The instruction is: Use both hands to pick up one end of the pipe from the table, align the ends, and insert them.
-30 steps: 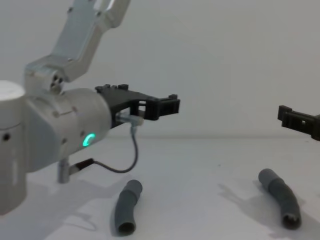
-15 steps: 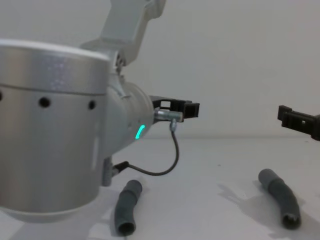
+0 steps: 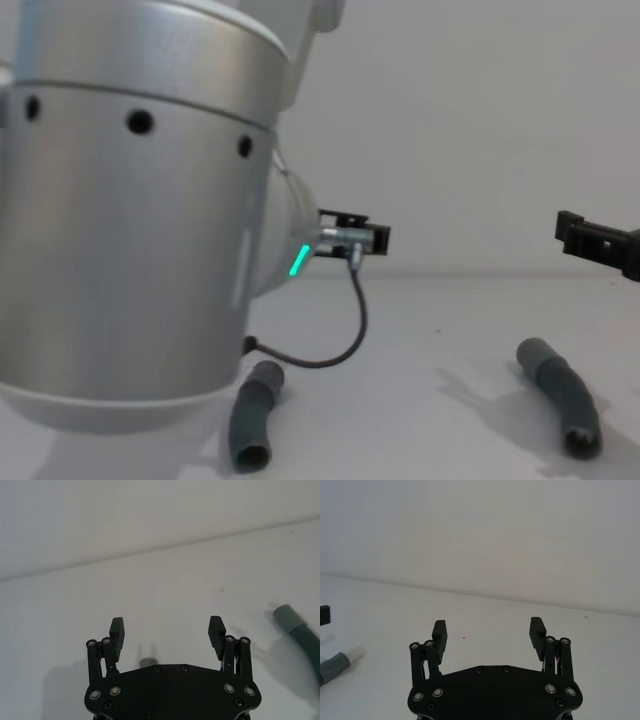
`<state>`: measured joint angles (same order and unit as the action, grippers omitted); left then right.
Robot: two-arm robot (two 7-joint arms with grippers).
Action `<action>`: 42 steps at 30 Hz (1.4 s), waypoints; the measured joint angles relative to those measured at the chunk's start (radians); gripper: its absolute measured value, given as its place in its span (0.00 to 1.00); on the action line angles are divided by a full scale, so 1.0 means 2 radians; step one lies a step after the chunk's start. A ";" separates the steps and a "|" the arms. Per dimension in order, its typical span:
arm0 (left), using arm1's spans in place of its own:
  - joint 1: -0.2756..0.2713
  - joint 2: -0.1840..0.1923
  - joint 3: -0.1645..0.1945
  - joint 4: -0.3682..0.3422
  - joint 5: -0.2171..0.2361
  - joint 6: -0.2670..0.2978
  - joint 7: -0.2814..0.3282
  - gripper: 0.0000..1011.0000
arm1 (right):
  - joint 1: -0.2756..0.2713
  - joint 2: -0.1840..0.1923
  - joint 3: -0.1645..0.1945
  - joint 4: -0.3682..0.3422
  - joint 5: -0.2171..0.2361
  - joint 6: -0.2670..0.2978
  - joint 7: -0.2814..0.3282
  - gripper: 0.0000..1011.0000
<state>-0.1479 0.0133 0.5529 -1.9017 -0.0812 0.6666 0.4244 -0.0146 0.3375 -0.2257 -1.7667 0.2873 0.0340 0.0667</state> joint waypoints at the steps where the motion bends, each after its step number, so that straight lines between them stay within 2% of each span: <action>1: 0.002 0.000 -0.001 -0.003 -0.001 0.006 0.000 0.99 | 0.000 0.000 0.000 0.000 0.000 0.000 0.000 0.99; 6: 0.010 0.008 -0.014 -0.021 -0.010 0.032 -0.007 0.99 | 0.000 0.000 0.000 0.000 0.000 0.000 0.000 0.99; 12: 0.015 0.021 -0.029 -0.034 -0.023 0.050 -0.026 0.99 | 0.000 0.000 0.000 0.000 0.000 0.000 0.000 0.99; 22: 0.017 0.052 -0.059 -0.045 -0.055 0.073 -0.080 0.99 | 0.000 0.000 0.000 0.000 0.000 0.000 0.000 0.99; 28: 0.017 0.063 -0.070 -0.040 -0.074 0.080 -0.111 0.99 | 0.000 0.000 0.000 0.000 0.000 0.000 0.000 0.99; 34: 0.017 0.067 -0.076 -0.028 -0.087 0.083 -0.133 0.99 | 0.000 0.000 0.000 0.000 0.000 0.000 0.000 0.99; 42: 0.018 0.062 -0.079 -0.012 -0.092 0.085 -0.140 0.99 | 0.000 0.000 0.000 0.000 0.000 0.000 0.000 0.99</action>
<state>-0.1122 0.1373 0.3955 -1.9264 -0.2643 0.8363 0.1436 -0.0147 0.3375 -0.2258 -1.7667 0.2873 0.0340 0.0667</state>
